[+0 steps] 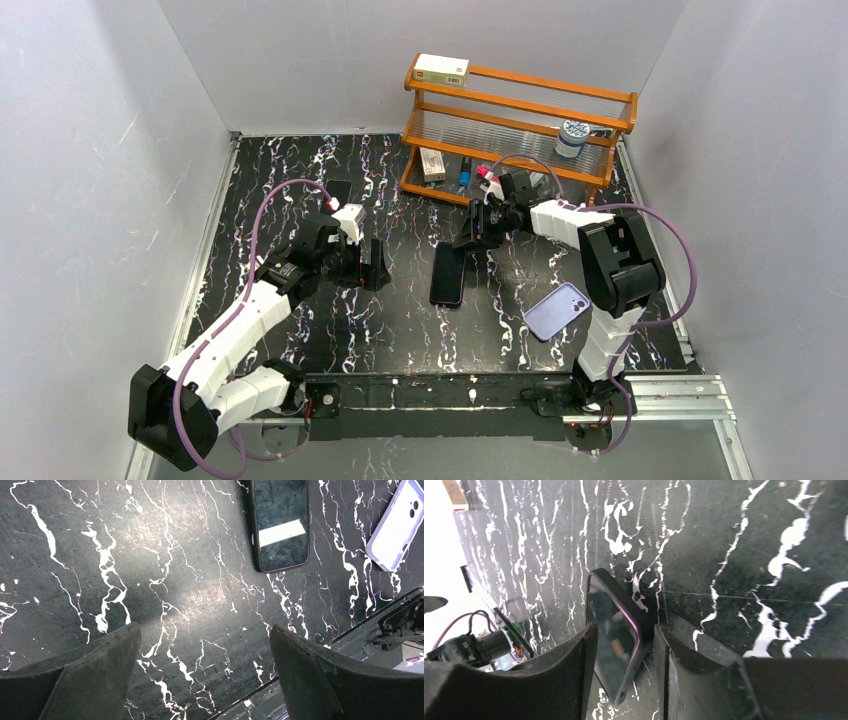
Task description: Put the phone into the phone case
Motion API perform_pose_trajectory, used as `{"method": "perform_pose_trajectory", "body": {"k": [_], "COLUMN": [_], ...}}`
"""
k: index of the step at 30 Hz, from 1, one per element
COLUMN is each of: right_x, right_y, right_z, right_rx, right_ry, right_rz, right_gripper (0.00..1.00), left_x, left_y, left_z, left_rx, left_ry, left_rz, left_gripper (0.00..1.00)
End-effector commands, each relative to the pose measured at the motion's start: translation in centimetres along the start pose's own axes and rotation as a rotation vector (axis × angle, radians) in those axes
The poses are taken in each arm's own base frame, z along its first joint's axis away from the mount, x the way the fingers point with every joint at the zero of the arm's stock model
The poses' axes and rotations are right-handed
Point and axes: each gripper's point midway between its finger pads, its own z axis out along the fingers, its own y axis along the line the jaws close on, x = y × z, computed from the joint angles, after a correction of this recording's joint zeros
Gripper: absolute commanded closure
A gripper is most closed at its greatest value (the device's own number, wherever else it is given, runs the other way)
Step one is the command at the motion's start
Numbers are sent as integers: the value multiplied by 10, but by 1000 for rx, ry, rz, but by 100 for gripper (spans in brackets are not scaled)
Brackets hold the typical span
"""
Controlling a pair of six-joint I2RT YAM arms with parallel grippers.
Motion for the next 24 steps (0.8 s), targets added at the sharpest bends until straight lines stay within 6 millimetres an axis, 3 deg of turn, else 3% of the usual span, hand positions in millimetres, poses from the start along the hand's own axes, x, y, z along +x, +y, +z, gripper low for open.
{"method": "perform_pose_trajectory", "body": {"k": [1, 7, 13, 21, 24], "right_x": [-22, -15, 11, 62, 78], "right_y": [5, 0, 22, 58, 56], "right_z": [-18, -40, -49, -31, -19], "right_rx": [79, 192, 92, -8, 22], "right_ry": [-55, -66, -45, 29, 49], "right_rz": [-21, 61, 102, 123, 125], "right_gripper": [46, 46, 70, 82, 83], "left_x": [-1, 0, -3, -4, -3], "left_y": [4, 11, 16, 18, 18], "left_z": [-3, -2, -6, -6, -6], "left_rx": [-18, -62, -93, -104, -101], "left_ry": [-15, -10, -28, -32, -30], "left_rz": [7, 0, 3, 5, 5], "left_gripper": [2, 2, 2, 2, 2]}}
